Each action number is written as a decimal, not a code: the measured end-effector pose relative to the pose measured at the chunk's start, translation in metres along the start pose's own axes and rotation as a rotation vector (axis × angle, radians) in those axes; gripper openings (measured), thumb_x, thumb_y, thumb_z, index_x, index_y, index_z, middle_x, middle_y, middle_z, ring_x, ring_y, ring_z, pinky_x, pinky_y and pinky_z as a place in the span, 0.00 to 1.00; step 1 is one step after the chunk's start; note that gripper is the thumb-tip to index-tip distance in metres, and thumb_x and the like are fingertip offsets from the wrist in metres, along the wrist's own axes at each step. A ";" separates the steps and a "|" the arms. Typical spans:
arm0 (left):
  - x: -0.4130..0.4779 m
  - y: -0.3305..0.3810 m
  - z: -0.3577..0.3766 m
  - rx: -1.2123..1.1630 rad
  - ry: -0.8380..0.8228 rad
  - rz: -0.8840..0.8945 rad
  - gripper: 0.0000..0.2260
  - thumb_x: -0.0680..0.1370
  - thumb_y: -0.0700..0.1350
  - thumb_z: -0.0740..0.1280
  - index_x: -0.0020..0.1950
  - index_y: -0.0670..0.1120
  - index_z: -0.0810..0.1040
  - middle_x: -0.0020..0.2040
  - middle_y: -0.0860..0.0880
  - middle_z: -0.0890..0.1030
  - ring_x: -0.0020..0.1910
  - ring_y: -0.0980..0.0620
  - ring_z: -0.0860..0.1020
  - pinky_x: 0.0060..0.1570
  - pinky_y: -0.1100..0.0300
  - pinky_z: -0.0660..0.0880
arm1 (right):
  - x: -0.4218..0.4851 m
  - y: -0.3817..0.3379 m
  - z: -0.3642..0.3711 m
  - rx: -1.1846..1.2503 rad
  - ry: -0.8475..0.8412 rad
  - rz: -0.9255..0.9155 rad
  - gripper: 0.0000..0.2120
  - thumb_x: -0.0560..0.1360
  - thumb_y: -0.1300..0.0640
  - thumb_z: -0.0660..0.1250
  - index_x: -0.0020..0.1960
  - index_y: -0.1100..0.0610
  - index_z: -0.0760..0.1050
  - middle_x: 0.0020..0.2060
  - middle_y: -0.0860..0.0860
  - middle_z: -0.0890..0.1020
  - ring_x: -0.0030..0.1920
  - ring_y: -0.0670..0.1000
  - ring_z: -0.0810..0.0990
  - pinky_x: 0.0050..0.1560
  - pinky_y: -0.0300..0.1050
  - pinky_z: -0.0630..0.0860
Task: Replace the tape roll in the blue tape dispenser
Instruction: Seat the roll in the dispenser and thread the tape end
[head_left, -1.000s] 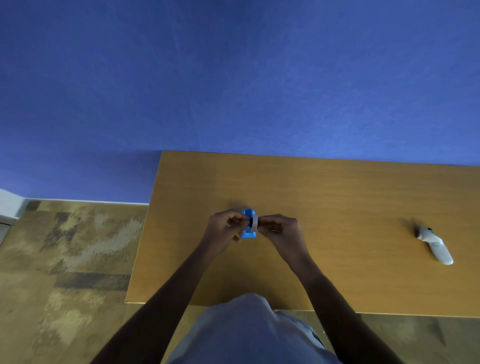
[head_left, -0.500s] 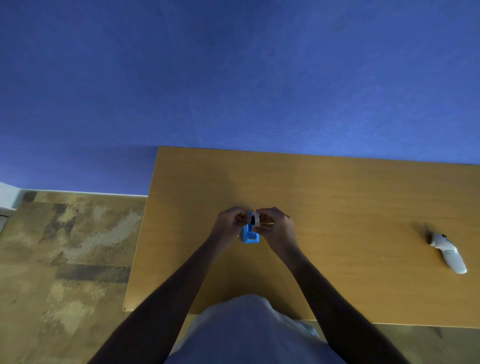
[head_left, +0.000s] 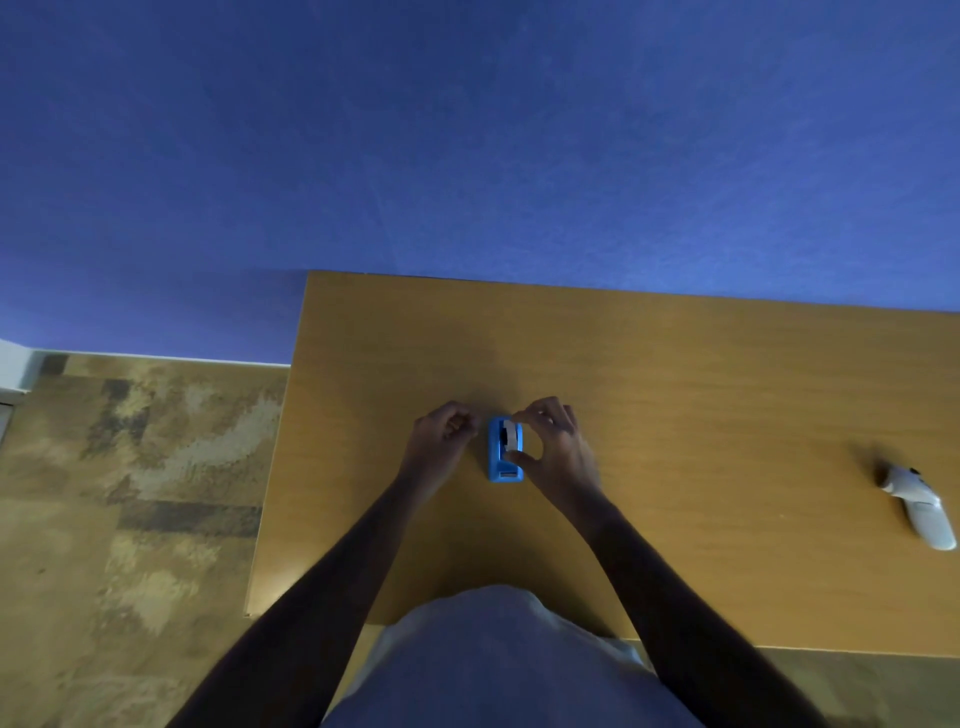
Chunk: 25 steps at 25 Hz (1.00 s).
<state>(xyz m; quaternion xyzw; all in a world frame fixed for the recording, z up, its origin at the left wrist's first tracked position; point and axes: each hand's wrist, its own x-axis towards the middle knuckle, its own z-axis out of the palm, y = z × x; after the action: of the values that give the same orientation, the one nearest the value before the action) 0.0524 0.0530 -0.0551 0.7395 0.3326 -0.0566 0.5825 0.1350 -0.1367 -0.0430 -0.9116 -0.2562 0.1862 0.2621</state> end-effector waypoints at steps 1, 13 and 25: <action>0.000 -0.002 -0.001 0.007 -0.005 0.005 0.04 0.81 0.41 0.72 0.49 0.50 0.83 0.47 0.43 0.88 0.41 0.55 0.80 0.38 0.59 0.74 | 0.001 0.000 0.000 -0.009 -0.008 0.001 0.29 0.68 0.54 0.85 0.67 0.53 0.83 0.62 0.51 0.79 0.63 0.56 0.78 0.57 0.56 0.83; 0.005 -0.008 0.004 0.035 -0.008 -0.007 0.06 0.82 0.41 0.71 0.50 0.53 0.81 0.46 0.46 0.87 0.41 0.54 0.80 0.42 0.53 0.75 | 0.008 0.000 0.008 -0.087 -0.045 0.008 0.29 0.68 0.52 0.85 0.67 0.52 0.81 0.64 0.50 0.78 0.66 0.56 0.77 0.63 0.58 0.83; 0.000 -0.014 0.007 0.104 -0.021 0.051 0.07 0.80 0.40 0.73 0.58 0.46 0.82 0.50 0.49 0.85 0.47 0.51 0.83 0.48 0.52 0.79 | 0.002 0.004 0.009 -0.040 -0.072 0.015 0.35 0.70 0.49 0.84 0.73 0.50 0.76 0.65 0.50 0.78 0.65 0.55 0.78 0.62 0.56 0.83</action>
<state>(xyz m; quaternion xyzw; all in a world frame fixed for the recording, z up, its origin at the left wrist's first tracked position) 0.0468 0.0483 -0.0693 0.7765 0.3039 -0.0667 0.5479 0.1333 -0.1350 -0.0530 -0.9111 -0.2625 0.2158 0.2332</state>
